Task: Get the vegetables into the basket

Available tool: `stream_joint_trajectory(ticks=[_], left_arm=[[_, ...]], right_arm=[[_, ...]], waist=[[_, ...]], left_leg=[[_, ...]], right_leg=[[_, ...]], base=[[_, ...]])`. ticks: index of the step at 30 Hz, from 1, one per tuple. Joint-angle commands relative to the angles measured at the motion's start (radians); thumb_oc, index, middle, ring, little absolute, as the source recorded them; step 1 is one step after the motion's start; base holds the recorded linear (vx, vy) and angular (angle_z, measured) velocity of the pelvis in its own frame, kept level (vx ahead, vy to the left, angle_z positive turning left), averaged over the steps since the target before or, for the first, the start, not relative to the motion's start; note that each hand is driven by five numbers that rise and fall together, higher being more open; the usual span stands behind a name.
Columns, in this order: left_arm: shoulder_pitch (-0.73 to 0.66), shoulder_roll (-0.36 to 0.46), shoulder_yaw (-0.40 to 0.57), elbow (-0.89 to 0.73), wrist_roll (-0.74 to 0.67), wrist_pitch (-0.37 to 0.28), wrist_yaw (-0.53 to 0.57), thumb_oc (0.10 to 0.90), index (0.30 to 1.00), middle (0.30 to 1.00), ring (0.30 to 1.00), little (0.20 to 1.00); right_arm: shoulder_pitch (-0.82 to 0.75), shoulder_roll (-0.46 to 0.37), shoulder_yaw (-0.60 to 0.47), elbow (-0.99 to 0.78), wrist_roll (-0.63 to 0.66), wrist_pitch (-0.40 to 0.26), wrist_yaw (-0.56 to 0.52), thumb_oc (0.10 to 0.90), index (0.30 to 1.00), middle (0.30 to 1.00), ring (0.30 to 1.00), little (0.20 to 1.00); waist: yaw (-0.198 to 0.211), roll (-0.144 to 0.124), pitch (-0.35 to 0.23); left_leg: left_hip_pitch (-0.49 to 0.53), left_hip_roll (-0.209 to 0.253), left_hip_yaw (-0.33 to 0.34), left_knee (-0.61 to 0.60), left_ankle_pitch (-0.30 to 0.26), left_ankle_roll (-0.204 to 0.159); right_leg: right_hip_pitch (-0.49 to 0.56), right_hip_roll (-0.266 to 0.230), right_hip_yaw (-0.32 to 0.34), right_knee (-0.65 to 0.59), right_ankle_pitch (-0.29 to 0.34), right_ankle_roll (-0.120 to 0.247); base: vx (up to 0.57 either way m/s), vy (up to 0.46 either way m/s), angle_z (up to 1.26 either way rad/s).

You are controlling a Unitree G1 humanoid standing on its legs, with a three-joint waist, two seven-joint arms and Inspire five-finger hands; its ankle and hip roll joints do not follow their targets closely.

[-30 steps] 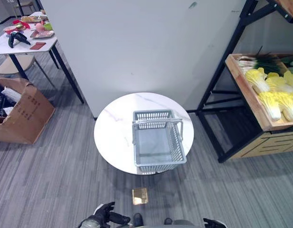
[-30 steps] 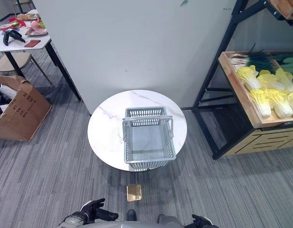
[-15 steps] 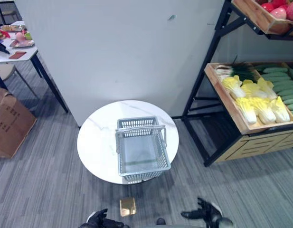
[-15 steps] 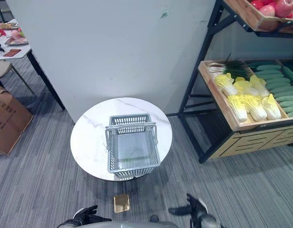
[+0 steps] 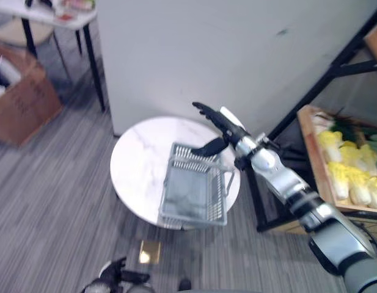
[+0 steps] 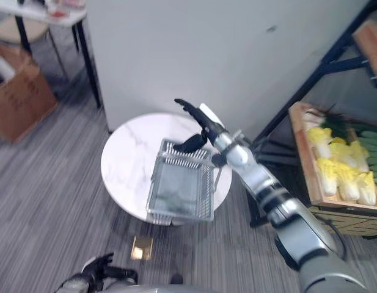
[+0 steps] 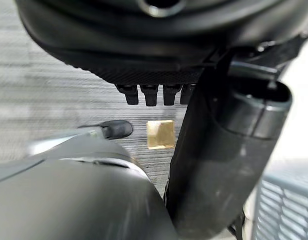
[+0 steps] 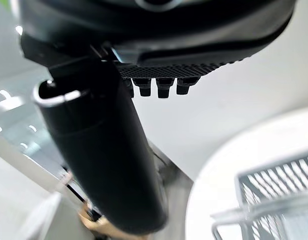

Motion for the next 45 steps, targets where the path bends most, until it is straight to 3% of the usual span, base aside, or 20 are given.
stream_joint_trajectory(ticks=[1,8,14,26,32,33,34,45], left_arm=[[0.066,-0.015,-0.023,0.091,-0.015,0.016,0.008,0.9,1.0,1.0,1.0,1.0],[0.021,-0.003,-0.018,0.099,-0.058,0.008,0.029,0.9,1.0,1.0,1.0,1.0],[-0.013,-0.012,-0.04,0.095,-0.058,0.01,0.036,0.9,1.0,1.0,1.0,1.0],[-0.039,-0.026,-0.07,0.084,-0.034,0.014,0.029,0.9,1.0,1.0,1.0,1.0],[-0.039,-0.03,-0.073,0.088,-0.032,0.016,0.034,0.9,1.0,1.0,1.0,1.0],[-0.038,-0.031,-0.074,0.088,-0.032,0.017,0.034,0.9,1.0,1.0,1.0,1.0],[-0.037,-0.032,-0.075,0.088,-0.033,0.017,0.036,0.9,1.0,1.0,1.0,1.0],[-0.026,-0.028,-0.067,0.096,-0.03,0.02,0.039,0.9,1.0,1.0,1.0,1.0]], right_arm=[[-0.037,-0.039,-0.098,0.018,-0.002,-0.025,-0.049,0.9,1.0,1.0,1.0,1.0],[-0.271,0.057,0.015,0.442,-0.086,0.019,-0.057,0.9,1.0,1.0,1.0,1.0],[-0.307,0.112,0.049,0.621,-0.166,0.046,-0.043,0.9,1.0,1.0,1.0,1.0],[-0.298,0.139,0.113,0.745,-0.319,0.072,-0.003,0.9,1.0,1.0,1.0,1.0],[-0.289,0.132,0.086,0.76,-0.31,0.075,-0.027,0.9,1.0,1.0,1.0,1.0],[-0.287,0.134,0.085,0.757,-0.308,0.073,-0.025,0.453,0.374,0.374,0.374,0.374],[-0.284,0.136,0.083,0.753,-0.303,0.073,-0.026,0.4,0.3,0.3,0.3,0.3],[-0.276,0.159,0.068,0.723,-0.26,0.067,-0.027,0.4,0.3,0.3,0.3,0.3]], waist=[[-0.019,0.05,0.014],[-0.003,0.044,0.051],[-0.019,0.05,0.048],[-0.016,0.058,0.055],[-0.009,0.062,0.065],[-0.009,0.063,0.065],[-0.007,0.064,0.066],[0.0,0.051,0.058]], left_leg=[[0.055,-0.031,-0.005,0.027,-0.126,0.034],[0.002,-0.035,-0.033,0.005,-0.093,0.028],[0.01,-0.036,-0.03,-0.02,-0.078,0.025],[0.003,-0.038,-0.039,-0.027,-0.068,0.021],[-0.017,-0.041,-0.052,-0.029,-0.058,0.02],[-0.019,-0.041,-0.053,-0.031,-0.055,0.02],[-0.021,-0.042,-0.054,-0.033,-0.053,0.019],[-0.017,-0.04,-0.061,-0.033,-0.054,0.018]], right_leg=[[0.029,-0.015,0.053,-0.002,0.0,0.05],[-0.026,-0.016,0.046,0.003,0.004,0.039],[-0.043,-0.014,0.055,0.014,-0.003,0.033],[-0.049,-0.015,0.047,0.006,0.0,0.028],[-0.063,-0.016,0.034,0.001,0.006,0.029],[-0.065,-0.016,0.033,0.0,0.007,0.028],[-0.066,-0.016,0.03,-0.001,0.007,0.028],[-0.058,-0.016,0.021,-0.003,0.007,0.028]], base=[[-0.08,-0.022,0.2],[-0.02,0.002,-0.01],[0.0,-0.005,0.02],[0.0,-0.002,0.0],[-0.02,-0.014,0.04],[-0.03,-0.009,0.06],[-0.02,-0.011,0.05],[-0.01,-0.003,0.01]])
